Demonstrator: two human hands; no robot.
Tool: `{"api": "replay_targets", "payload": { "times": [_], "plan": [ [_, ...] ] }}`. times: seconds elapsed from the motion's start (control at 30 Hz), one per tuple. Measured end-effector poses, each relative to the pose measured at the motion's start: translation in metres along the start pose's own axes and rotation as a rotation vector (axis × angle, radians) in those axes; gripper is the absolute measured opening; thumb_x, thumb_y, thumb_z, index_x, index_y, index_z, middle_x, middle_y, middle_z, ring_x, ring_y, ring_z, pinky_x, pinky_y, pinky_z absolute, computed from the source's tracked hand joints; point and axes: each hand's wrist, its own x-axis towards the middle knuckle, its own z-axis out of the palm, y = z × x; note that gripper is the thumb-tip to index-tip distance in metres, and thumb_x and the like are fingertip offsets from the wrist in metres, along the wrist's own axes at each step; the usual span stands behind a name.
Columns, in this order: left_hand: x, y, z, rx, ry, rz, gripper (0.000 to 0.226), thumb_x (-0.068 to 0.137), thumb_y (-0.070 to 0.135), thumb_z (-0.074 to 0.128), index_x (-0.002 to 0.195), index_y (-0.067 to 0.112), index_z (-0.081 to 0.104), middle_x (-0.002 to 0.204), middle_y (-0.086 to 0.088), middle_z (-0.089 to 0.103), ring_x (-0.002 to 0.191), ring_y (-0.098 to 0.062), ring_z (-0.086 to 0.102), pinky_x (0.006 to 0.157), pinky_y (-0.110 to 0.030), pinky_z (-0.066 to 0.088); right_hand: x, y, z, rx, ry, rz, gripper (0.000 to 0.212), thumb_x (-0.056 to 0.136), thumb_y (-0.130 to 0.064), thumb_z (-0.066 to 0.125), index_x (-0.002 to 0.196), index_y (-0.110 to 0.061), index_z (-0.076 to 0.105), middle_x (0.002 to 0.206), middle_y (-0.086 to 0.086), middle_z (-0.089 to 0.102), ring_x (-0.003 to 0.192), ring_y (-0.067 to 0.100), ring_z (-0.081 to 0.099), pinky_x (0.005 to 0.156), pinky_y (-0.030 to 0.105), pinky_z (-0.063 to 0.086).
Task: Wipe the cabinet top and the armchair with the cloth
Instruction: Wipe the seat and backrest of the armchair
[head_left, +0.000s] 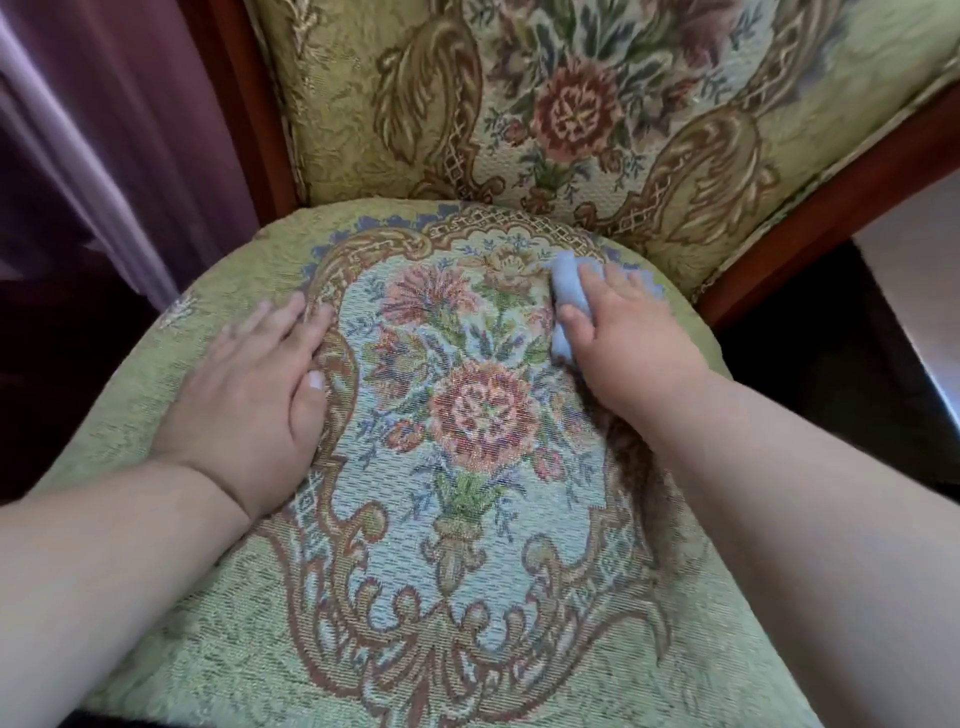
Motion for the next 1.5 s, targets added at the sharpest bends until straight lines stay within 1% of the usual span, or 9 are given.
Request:
{"api": "replay_targets", "payload": {
  "times": [0.2, 0.37, 0.6, 0.73, 0.93, 1.03, 1.2, 1.27, 1.5],
  "plan": [
    [-0.001, 0.0, 0.002, -0.019, 0.013, -0.002, 0.066, 0.088, 0.038, 0.021, 0.15, 0.02, 0.03, 0.157, -0.008, 0.03, 0.145, -0.027, 0.023, 0.118, -0.045, 0.017, -0.048, -0.106, 0.014, 0.058, -0.016, -0.322, 0.071, 0.095, -0.053, 0.032, 0.153, -0.014, 0.018, 0.16, 0.016, 0.02, 0.148, 0.032, 0.012, 0.12, 0.047, 0.011],
    [0.002, -0.003, 0.002, -0.017, -0.024, 0.011, 0.065, 0.087, 0.034, 0.024, 0.15, 0.019, 0.029, 0.158, -0.01, 0.028, 0.146, -0.028, 0.022, 0.117, -0.05, 0.02, -0.131, -0.127, 0.028, 0.128, -0.042, -0.53, 0.068, 0.086, -0.046, 0.05, 0.147, -0.017, 0.036, 0.154, 0.01, 0.039, 0.144, 0.029, 0.027, 0.117, 0.047, 0.023],
    [-0.001, -0.003, 0.0, -0.007, -0.013, -0.007, 0.065, 0.089, 0.04, 0.02, 0.151, 0.022, 0.026, 0.159, -0.008, 0.027, 0.147, -0.026, 0.02, 0.119, -0.045, 0.014, -0.074, -0.018, -0.005, 0.066, -0.041, -0.103, 0.059, 0.092, -0.038, 0.046, 0.145, -0.013, 0.038, 0.153, 0.01, 0.038, 0.142, 0.031, 0.026, 0.115, 0.042, 0.018],
    [-0.001, -0.003, 0.002, -0.007, -0.008, -0.009, 0.063, 0.09, 0.04, 0.02, 0.152, 0.024, 0.025, 0.159, -0.005, 0.025, 0.147, -0.024, 0.018, 0.12, -0.041, 0.012, -0.051, -0.027, -0.01, -0.004, 0.041, 0.06, 0.039, 0.077, -0.04, 0.051, 0.098, -0.007, 0.054, 0.108, 0.014, 0.055, 0.117, 0.035, 0.044, 0.097, 0.049, 0.037],
    [-0.002, -0.001, 0.003, -0.019, 0.006, -0.021, 0.062, 0.09, 0.04, 0.022, 0.151, 0.025, 0.026, 0.159, -0.005, 0.027, 0.146, -0.024, 0.02, 0.119, -0.042, 0.013, -0.045, -0.042, 0.005, 0.083, 0.068, -0.02, 0.048, 0.095, -0.029, 0.04, 0.139, -0.009, 0.039, 0.148, 0.015, 0.042, 0.141, 0.031, 0.032, 0.114, 0.049, 0.026],
    [-0.002, -0.001, 0.003, -0.017, 0.01, -0.023, 0.062, 0.09, 0.04, 0.022, 0.15, 0.024, 0.027, 0.159, -0.006, 0.027, 0.147, -0.024, 0.019, 0.119, -0.041, 0.013, -0.041, -0.034, 0.002, 0.176, 0.06, -0.051, 0.039, 0.098, -0.022, 0.037, 0.134, -0.013, 0.046, 0.147, 0.014, 0.044, 0.139, 0.031, 0.034, 0.112, 0.047, 0.03],
    [-0.002, 0.0, 0.004, -0.034, 0.026, -0.022, 0.062, 0.09, 0.04, 0.022, 0.15, 0.025, 0.028, 0.158, -0.006, 0.028, 0.146, -0.024, 0.02, 0.119, -0.041, 0.013, -0.05, -0.012, 0.002, 0.133, 0.041, 0.039, 0.06, 0.092, -0.056, 0.04, 0.147, -0.033, 0.035, 0.161, 0.008, 0.022, 0.147, 0.03, 0.014, 0.118, 0.05, 0.016],
    [-0.003, 0.0, 0.003, -0.029, 0.03, -0.024, 0.062, 0.09, 0.039, 0.023, 0.15, 0.024, 0.029, 0.158, -0.006, 0.029, 0.146, -0.024, 0.021, 0.119, -0.041, 0.014, -0.052, -0.009, 0.004, 0.206, 0.047, 0.05, 0.055, 0.096, -0.048, 0.04, 0.148, -0.032, 0.033, 0.161, 0.008, 0.021, 0.148, 0.029, 0.012, 0.119, 0.046, 0.015],
    [0.007, 0.014, -0.001, -0.03, 0.061, 0.005, 0.065, 0.087, 0.036, 0.025, 0.149, 0.016, 0.034, 0.156, -0.012, 0.031, 0.145, -0.031, 0.025, 0.117, -0.048, 0.019, -0.062, -0.088, 0.001, 0.192, 0.035, -0.398, 0.053, 0.096, -0.037, 0.041, 0.146, -0.019, 0.037, 0.154, 0.011, 0.036, 0.144, 0.031, 0.024, 0.118, 0.044, 0.02]
  ]
}}
